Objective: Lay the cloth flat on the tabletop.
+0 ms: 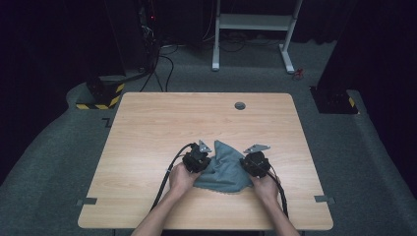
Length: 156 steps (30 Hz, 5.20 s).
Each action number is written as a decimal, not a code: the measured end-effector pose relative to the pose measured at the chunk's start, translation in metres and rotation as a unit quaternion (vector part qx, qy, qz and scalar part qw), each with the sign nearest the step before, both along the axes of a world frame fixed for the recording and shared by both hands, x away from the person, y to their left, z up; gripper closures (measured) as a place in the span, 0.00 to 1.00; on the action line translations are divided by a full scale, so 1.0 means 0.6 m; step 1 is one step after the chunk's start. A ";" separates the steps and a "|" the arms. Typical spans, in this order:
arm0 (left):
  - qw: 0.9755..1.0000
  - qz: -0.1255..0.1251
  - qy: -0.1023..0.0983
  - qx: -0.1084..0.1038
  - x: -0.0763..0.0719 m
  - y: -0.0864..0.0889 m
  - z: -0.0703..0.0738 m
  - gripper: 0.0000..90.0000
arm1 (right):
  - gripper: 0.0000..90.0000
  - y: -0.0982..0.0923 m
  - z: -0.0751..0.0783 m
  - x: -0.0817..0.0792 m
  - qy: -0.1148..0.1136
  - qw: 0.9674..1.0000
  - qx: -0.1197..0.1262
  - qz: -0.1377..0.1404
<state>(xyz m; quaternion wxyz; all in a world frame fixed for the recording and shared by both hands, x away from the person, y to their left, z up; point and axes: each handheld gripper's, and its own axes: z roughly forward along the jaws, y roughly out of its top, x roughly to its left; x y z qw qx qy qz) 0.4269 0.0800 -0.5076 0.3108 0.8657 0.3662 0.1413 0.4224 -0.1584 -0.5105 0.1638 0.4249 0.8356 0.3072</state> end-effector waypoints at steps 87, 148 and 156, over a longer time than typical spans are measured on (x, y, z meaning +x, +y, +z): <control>0.998 -0.017 0.029 -0.058 -0.025 0.040 0.035 1.00 | 0.99 0.049 0.027 -0.018 -0.009 0.998 0.025 0.054; 0.998 0.052 0.006 -0.019 -0.051 0.085 0.014 0.65 | 0.76 0.026 0.025 -0.070 -0.021 0.996 0.030 0.080; 0.998 0.061 0.006 0.014 -0.033 0.068 0.003 0.70 | 0.83 0.039 0.000 -0.045 0.015 0.997 0.020 0.068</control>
